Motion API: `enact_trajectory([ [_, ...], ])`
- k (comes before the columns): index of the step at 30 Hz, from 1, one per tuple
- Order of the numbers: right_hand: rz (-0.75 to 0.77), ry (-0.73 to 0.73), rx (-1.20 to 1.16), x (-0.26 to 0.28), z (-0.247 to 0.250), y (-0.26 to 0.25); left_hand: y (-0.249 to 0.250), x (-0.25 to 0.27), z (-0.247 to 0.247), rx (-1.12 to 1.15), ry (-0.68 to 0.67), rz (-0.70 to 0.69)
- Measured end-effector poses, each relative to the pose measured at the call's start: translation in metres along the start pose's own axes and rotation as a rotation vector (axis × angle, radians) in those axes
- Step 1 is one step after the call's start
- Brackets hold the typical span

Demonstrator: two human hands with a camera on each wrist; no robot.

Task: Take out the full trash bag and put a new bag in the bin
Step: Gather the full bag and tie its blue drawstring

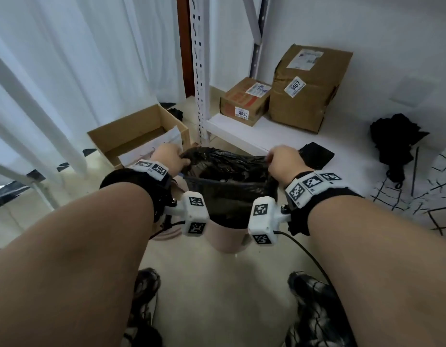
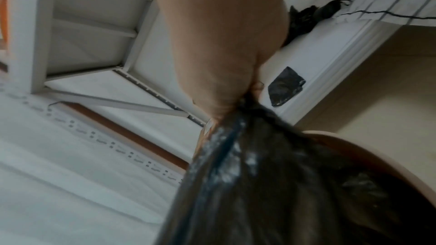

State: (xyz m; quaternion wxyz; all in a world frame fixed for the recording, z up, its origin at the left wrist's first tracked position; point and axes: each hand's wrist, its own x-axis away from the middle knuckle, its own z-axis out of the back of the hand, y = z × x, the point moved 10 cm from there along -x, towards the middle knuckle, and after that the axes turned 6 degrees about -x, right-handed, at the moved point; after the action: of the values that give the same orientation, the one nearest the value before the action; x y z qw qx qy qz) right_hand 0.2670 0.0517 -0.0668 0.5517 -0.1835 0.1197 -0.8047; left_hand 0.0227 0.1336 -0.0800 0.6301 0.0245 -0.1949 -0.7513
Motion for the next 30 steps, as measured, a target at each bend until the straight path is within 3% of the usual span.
enact_trajectory([
  [2,0.123,0.155,-0.086,0.005,0.026,-0.027,0.01,0.005,0.016,0.042,0.129,-0.08],
  [3,0.181,0.158,-0.085,0.008,0.028,-0.039,0.015,0.008,0.017,0.048,0.14,-0.12],
  [5,0.209,-0.006,-0.006,0.012,0.007,-0.051,0.02,0.012,0.007,0.076,0.043,-0.17],
  [7,0.17,-0.133,0.08,0.015,-0.011,-0.048,0.023,0.014,-0.005,0.111,-0.077,-0.192],
  [10,0.151,-0.013,0.102,0.009,0.0,-0.047,0.02,0.012,-0.016,0.141,-0.176,-0.158],
  [12,0.078,0.01,0.047,0.0,0.001,-0.035,0.021,0.006,-0.014,0.153,-0.136,-0.155],
  [15,-0.1,-0.083,-0.067,-0.005,-0.008,-0.002,0.022,-0.001,-0.005,0.169,-0.033,-0.108],
  [18,-0.192,-0.129,-0.102,-0.011,-0.019,0.027,0.019,-0.008,-0.014,-0.001,-0.067,-0.037],
  [21,-0.123,-0.042,-0.109,-0.02,-0.01,0.029,0.018,-0.017,-0.019,-0.066,-0.099,-0.008],
  [26,0.153,0.338,-0.218,-0.012,0.044,-0.003,0.041,-0.019,0.003,0.018,0.075,-0.149],
  [28,0.193,0.284,-0.211,-0.011,0.04,-0.006,0.04,-0.015,0.0,0.044,0.055,-0.151],
  [30,0.118,0.084,-0.192,-0.011,0.018,0.0,0.035,-0.01,-0.008,0.072,-0.014,-0.104],
])
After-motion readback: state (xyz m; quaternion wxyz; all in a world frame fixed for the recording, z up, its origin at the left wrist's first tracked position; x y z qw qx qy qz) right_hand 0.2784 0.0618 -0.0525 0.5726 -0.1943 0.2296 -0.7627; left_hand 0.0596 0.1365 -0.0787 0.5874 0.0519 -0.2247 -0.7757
